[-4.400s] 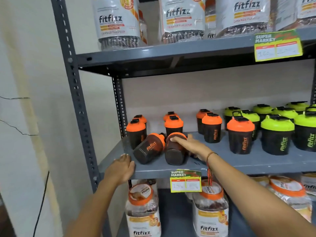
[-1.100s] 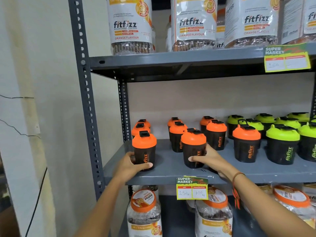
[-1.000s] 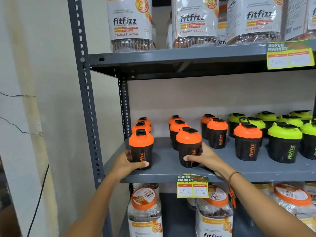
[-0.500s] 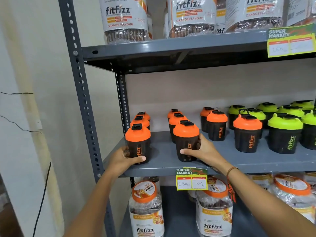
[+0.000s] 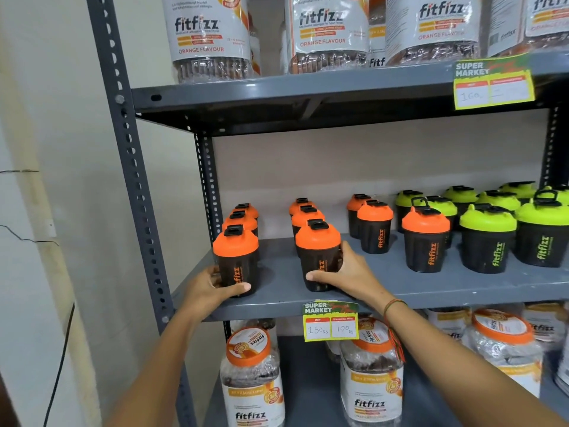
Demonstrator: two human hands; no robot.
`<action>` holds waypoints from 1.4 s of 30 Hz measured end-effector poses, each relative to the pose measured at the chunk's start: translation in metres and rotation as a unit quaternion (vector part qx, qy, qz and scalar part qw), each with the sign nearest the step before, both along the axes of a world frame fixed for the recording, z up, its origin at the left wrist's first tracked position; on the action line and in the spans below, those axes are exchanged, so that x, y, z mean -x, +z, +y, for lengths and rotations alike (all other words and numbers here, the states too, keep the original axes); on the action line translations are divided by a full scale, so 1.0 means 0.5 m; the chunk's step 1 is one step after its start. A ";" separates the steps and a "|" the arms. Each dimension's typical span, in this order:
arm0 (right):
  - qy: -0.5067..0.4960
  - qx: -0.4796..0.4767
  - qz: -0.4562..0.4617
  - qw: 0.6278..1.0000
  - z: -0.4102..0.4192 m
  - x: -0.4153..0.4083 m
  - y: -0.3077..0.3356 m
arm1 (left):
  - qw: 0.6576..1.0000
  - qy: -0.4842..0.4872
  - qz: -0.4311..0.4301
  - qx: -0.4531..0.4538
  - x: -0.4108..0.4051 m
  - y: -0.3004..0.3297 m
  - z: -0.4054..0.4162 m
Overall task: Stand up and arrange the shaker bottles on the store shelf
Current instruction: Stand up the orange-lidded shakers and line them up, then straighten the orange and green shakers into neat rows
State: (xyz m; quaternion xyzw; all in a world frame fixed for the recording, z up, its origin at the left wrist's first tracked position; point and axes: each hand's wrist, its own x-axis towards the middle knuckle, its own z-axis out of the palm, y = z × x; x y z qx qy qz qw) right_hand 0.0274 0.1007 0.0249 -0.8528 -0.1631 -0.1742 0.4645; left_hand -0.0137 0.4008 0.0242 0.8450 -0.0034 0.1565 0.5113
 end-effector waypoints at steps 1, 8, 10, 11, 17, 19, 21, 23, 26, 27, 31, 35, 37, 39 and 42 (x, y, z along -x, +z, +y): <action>0.000 0.000 0.001 1.000 0.001 0.001 0.001 | 1.000 0.001 0.000 -0.001 -0.002 -0.001 0.000; 0.011 0.004 0.020 1.000 -0.004 0.006 0.002 | 1.000 -0.008 -0.002 -0.006 0.005 -0.016 -0.005; 0.027 -0.021 0.022 0.999 -0.013 0.004 0.001 | 0.998 0.027 -0.029 0.040 0.022 -0.025 -0.023; 0.032 -0.044 0.022 0.998 -0.019 0.004 0.000 | 0.994 0.070 -0.056 0.070 0.036 -0.030 -0.038; -0.034 -0.152 -0.117 0.981 -0.082 0.045 -0.009 | 0.907 0.231 -0.326 0.133 0.126 -0.047 -0.223; -0.084 -0.140 -0.218 0.962 -0.131 0.061 -0.009 | 0.906 0.172 -0.384 0.056 0.124 -0.051 -0.312; -0.148 -0.113 -0.291 0.938 -0.200 0.068 -0.005 | 0.916 0.077 -0.393 -0.017 0.114 -0.050 -0.407; -0.216 -0.078 -0.329 0.916 -0.279 0.067 0.002 | 0.939 -0.022 -0.339 -0.059 0.091 -0.041 -0.496; -0.290 -0.035 -0.327 0.899 -0.399 0.061 0.004 | 0.968 -0.090 -0.205 -0.109 0.022 -0.027 -0.608; -0.303 -0.037 -0.306 0.902 -0.434 0.059 0.005 | 0.976 -0.096 -0.159 -0.118 -0.008 -0.022 -0.637; -0.268 -0.098 -0.135 0.949 -0.549 0.026 -0.005 | 0.990 -0.141 0.003 -0.011 -0.114 -0.003 -0.707; -0.164 -0.137 0.031 0.976 -0.612 -0.007 -0.003 | 0.984 -0.157 0.058 0.054 -0.177 -0.001 -0.734; -0.131 -0.097 0.060 0.985 -0.624 -0.016 0.006 | 0.984 -0.156 0.063 0.055 -0.190 -0.004 -0.739; -0.104 -0.053 0.069 0.991 -0.635 -0.024 0.011 | 0.984 -0.158 0.058 0.056 -0.187 -0.003 -0.743; -0.080 -0.034 0.056 0.995 -0.644 -0.034 0.009 | 0.985 -0.152 0.048 0.059 -0.175 -0.001 -0.747</action>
